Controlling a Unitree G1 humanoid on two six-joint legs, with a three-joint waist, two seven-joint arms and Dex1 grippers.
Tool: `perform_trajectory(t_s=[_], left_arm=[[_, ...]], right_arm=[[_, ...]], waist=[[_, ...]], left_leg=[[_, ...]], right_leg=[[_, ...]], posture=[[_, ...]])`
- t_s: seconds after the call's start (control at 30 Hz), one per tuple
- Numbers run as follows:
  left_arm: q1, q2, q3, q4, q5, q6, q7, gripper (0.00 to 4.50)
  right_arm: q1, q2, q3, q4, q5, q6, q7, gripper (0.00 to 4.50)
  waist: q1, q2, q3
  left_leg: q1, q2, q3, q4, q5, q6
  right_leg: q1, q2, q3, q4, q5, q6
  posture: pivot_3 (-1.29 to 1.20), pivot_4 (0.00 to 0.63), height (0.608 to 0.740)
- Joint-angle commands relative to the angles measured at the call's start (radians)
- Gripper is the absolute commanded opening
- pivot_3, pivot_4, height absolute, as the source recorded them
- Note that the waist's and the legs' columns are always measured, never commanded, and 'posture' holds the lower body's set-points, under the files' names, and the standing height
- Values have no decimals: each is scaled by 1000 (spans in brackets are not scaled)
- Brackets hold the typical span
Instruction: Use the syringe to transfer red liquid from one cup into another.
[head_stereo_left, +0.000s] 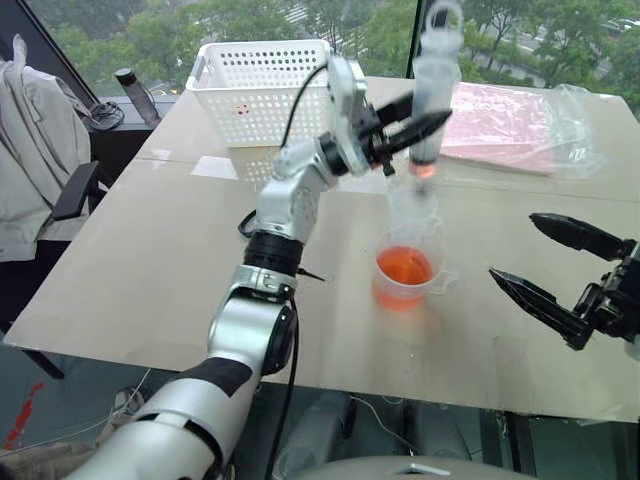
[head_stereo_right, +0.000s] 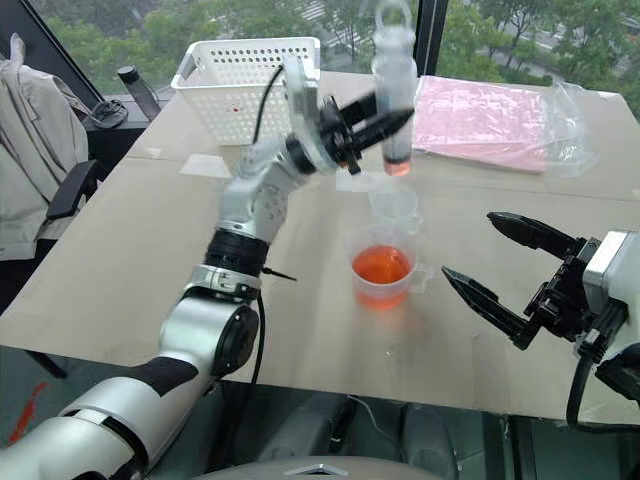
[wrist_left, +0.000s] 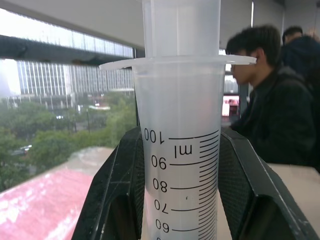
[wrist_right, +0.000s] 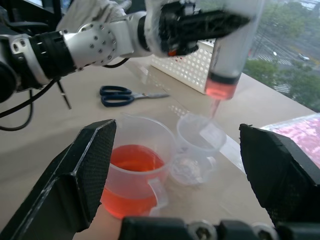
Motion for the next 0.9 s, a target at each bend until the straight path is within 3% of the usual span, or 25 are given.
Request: perform_trajectory(t_s=[0.03,0.27,0.5,0.67,0.8,0.9], left_arm=[[3,-10,-2,37,34,-106,-42,1402],[55,-24,-14,116,97,-238,-93,1402],[72,-30,-2,156,122,-287,-69,1402],[82,-33,3,143,126,-289,-50,1402],[98,-39,-1,119,125,-287,-44,1402],[106,-42,-1,110,124,-285,-37,1402]], right_arm=[[-111,-48,39,25,31,19,-103,4201],[-531,-148,271,165,95,132,-327,4201],[-934,-75,532,298,53,271,-438,4201],[-1057,0,617,349,-5,347,-482,4201],[-1072,22,635,376,-76,388,-506,4201],[-1081,45,631,390,-119,407,-513,3403]], waist=[[-6,0,0],[-16,0,0],[-22,-1,0],[-23,0,0],[-23,0,0],[-24,0,0]], left_leg=[[0,0,0,0,0,0],[0,0,1,0,0,0],[-2,0,0,0,0,0],[-2,0,0,0,0,0],[-2,0,-1,0,0,0],[-1,0,-1,1,0,0]], right_leg=[[0,0,0,0,0,0],[0,0,0,1,0,0],[-1,-1,0,0,0,0],[-2,-1,0,1,0,0],[-2,-1,-1,1,0,0],[-2,-1,-1,1,0,0]], posture=[[0,150,740],[0,150,740],[0,150,740],[0,150,740],[0,150,740],[0,150,740]])
